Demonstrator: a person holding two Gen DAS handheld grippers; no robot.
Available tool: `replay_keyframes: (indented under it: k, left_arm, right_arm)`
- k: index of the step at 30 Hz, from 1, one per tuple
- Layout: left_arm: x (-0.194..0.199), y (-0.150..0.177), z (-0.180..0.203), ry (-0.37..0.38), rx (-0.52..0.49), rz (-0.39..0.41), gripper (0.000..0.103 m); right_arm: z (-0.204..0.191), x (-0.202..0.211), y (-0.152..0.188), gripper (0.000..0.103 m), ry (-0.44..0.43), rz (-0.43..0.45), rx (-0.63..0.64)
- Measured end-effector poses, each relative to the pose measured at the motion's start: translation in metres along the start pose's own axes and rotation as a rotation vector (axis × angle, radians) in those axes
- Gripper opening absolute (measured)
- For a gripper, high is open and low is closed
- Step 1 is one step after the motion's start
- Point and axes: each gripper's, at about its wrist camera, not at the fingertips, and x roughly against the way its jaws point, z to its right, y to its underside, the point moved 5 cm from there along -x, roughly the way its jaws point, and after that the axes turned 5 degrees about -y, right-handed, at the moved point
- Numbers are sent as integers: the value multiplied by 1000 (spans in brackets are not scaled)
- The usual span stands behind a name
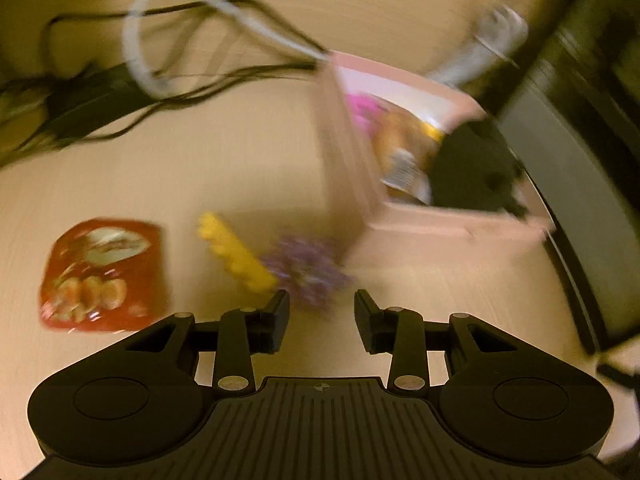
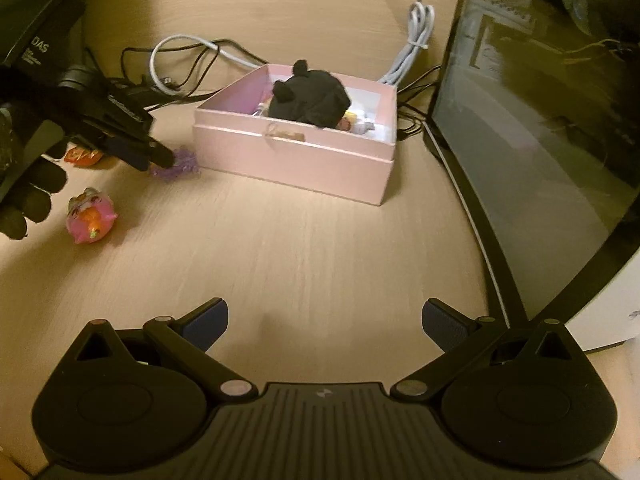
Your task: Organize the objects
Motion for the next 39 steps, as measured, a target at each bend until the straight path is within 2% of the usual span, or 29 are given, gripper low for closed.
replay_keyframes:
  k: [2, 7, 9, 13, 19, 23, 25, 27, 30, 32, 35, 39]
  left_arm:
    - [-1, 3, 14, 4, -88, 10, 39]
    - [9, -4, 28, -27, -200, 94, 39]
    - [2, -9, 27, -53, -232, 84, 39]
    - [-18, -16, 20, -90, -223, 36, 39]
    - [-17, -8, 30, -43, -224, -1, 46]
    - [-11, 10, 50, 45, -245, -32, 46]
    - [-11, 23, 60, 103, -242, -76, 47]
    - [-7, 33, 70, 135, -252, -76, 47]
    - [0, 42, 75, 181, -211, -81, 46]
    - [13, 46, 73, 192, -176, -41, 46]
    - [44, 48, 60, 195, -84, 60, 46]
    - [92, 58, 29, 129, 36, 197, 46]
  right_arm:
    - [-1, -1, 2, 103, -2, -6, 6]
    - [5, 2, 9, 103, 4, -15, -14]
    - [9, 1, 12, 103, 6, -27, -34]
    - [15, -3, 15, 103, 6, -47, -66]
    - [19, -8, 13, 103, 5, -44, -78]
    - [18, -9, 8, 103, 4, -33, -65]
    - [18, -9, 6, 103, 6, -31, -56]
    - [19, -11, 4, 103, 6, -32, -46]
    - [17, -13, 1, 103, 1, -33, -30]
    - [13, -14, 0, 103, -13, -32, -16]
    - [2, -17, -3, 103, -33, -32, 14]
    - [-20, -24, -18, 103, -84, -11, 70]
